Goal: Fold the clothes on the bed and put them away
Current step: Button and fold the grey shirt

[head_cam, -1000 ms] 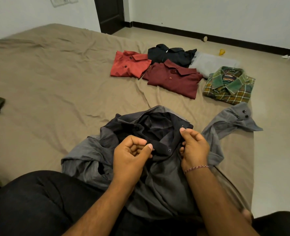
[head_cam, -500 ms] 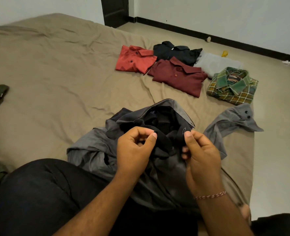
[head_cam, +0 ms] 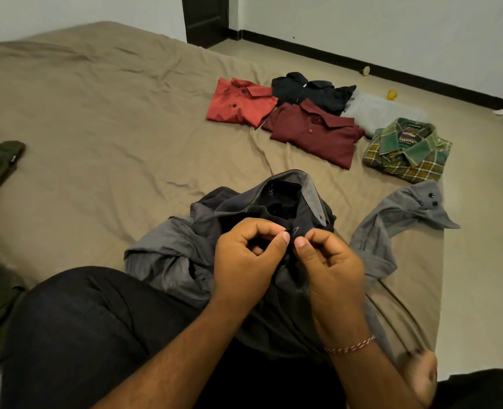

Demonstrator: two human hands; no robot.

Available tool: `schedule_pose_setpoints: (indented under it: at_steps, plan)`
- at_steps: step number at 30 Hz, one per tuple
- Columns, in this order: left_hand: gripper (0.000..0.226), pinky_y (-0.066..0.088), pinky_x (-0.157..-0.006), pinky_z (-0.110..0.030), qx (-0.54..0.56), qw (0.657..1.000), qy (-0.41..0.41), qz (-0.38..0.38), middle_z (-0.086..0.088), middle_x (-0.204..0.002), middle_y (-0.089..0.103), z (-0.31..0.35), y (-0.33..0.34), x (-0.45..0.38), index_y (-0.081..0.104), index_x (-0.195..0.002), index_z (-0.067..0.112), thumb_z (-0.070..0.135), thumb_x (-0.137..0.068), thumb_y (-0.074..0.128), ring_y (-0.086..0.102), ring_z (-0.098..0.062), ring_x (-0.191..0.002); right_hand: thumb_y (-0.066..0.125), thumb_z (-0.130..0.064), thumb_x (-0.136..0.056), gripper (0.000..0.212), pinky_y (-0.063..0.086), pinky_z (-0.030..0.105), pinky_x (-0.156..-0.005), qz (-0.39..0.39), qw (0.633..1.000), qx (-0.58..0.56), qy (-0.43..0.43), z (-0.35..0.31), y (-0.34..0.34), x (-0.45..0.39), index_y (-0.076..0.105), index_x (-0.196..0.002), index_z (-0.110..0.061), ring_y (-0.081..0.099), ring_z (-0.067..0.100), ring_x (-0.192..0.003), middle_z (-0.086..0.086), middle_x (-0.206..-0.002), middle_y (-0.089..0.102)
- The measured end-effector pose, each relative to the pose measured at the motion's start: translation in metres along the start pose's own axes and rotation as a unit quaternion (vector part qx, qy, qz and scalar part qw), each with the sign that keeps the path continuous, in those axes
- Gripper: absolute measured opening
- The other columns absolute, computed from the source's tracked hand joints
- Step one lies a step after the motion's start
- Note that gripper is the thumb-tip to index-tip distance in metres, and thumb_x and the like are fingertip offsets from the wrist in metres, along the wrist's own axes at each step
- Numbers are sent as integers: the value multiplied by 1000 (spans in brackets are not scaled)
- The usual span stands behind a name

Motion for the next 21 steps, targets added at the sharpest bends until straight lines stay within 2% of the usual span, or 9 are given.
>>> schedule_pose_setpoints:
  at_steps: [4, 7, 13, 18, 21]
  plan:
    - [10, 58, -69, -30, -19, 1000, 21, -8, 6, -91, 74, 1, 3, 2, 77, -89, 19, 9, -89, 80, 72, -20, -88, 73, 0, -90, 10, 60, 23, -78, 34, 999, -2, -8, -1, -3, 0, 72, -97, -7, 75, 15, -87, 5, -91, 77]
    - [10, 56, -69, -25, -29, 999, 20, -7, 7, -91, 74, 0, 4, 3, 78, -90, 20, 10, -89, 80, 72, -18, -89, 74, 2, -88, 12, 59, 20, -74, 27, 1000, -3, -16, -2, -2, 0, 72, -95, -7, 73, 10, -80, 0, -86, 76]
    - [11, 60, -73, -34, -41, 999, 21, -2, 9, -91, 74, -2, 3, 1, 78, -92, 22, 11, -91, 78, 72, -17, -91, 76, -3, -88, 15, 59, 21, -72, 7, 999, 34, -34, -2, -3, -1, 74, -95, -15, 67, 7, -75, -2, -88, 75]
    - [9, 55, -68, -20, -58, 998, 5, 6, 11, -88, 74, -4, 2, 1, 79, -93, 21, 12, -92, 77, 71, -12, -85, 77, -3, -88, 17, 56, 17, -66, -23, 993, 88, -73, -6, 0, 1, 73, -94, -18, 66, 3, -73, -9, -89, 74]
    - [10, 54, -69, -18, -58, 998, 9, -2, 12, -89, 73, -5, 2, -1, 78, -93, 20, 11, -92, 76, 71, -13, -86, 76, -4, -89, 16, 53, 13, -63, -24, 990, 107, -88, -6, 0, 0, 73, -94, -18, 64, 3, -71, -11, -85, 71]
Point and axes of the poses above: each hand's wrist, its own x-axis away from the middle knuckle, its own y-axis out of the palm, z = x × y, the point moved 5 cm from there along -x, towards the middle knuckle
